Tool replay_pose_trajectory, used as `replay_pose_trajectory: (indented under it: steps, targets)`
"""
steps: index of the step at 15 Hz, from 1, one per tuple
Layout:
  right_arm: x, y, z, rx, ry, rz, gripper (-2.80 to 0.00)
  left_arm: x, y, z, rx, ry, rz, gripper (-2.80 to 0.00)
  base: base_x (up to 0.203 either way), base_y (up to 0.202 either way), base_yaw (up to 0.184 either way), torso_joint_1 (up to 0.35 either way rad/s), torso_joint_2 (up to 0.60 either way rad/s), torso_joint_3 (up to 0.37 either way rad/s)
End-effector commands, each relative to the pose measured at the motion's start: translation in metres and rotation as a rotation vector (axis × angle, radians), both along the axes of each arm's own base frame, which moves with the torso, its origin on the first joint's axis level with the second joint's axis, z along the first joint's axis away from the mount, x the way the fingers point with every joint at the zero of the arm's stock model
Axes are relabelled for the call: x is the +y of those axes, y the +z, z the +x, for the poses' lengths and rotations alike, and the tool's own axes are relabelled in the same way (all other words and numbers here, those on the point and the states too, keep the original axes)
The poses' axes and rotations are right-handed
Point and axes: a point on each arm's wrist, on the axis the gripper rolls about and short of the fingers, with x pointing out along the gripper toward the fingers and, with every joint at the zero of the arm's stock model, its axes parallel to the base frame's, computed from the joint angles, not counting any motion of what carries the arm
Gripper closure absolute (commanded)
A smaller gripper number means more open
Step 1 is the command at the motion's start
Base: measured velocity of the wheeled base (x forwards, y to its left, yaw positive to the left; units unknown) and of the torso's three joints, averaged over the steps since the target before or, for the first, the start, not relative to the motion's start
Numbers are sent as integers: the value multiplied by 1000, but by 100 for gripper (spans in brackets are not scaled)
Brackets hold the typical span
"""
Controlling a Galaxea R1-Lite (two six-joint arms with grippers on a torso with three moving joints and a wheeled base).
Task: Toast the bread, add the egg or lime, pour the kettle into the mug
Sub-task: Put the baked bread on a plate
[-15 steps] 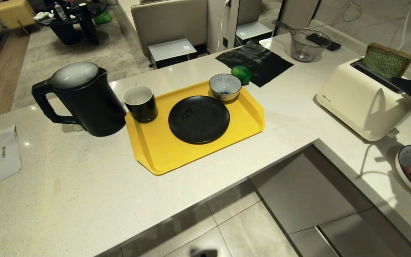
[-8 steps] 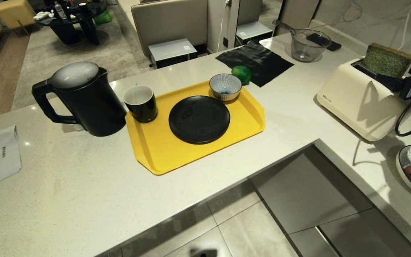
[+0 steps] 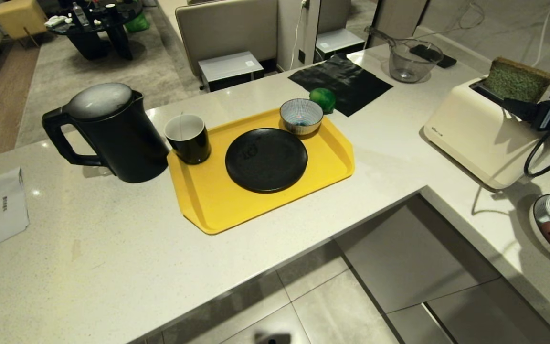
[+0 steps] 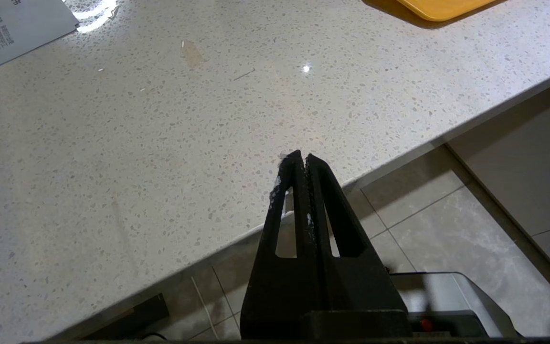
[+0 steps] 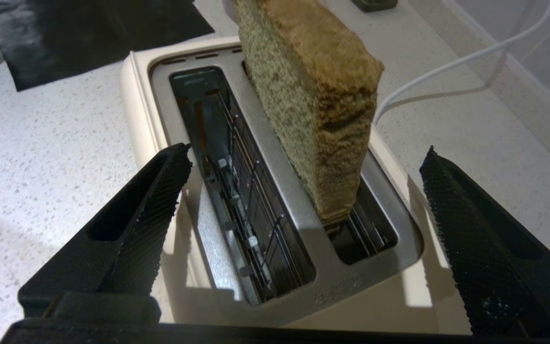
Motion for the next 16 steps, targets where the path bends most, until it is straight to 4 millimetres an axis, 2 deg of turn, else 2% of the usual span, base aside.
replay_pose_trajectory:
  steps: [1, 5, 14, 15, 16]
  targets:
    - [-1, 5, 2, -21, 3, -1, -280, 0, 0, 0, 1, 0, 1, 0, 0, 0, 0, 0, 0, 0]
    - [-1, 13, 7, -54, -12, 30, -280, 0, 0, 0, 1, 0, 1, 0, 0, 0, 0, 0, 0, 0]
    - [2, 11, 12, -57, -16, 32, -280, 0, 0, 0, 1, 0, 1, 0, 0, 0, 0, 0, 0, 0]
    - [2, 14, 12, -66, -15, 27, 0, 0, 0, 0, 1, 0, 1, 0, 0, 0, 0, 0, 0, 0]
    - [2, 15, 13, -71, -15, 20, 0, 0, 0, 0, 1, 0, 1, 0, 0, 0, 0, 0, 0, 0]
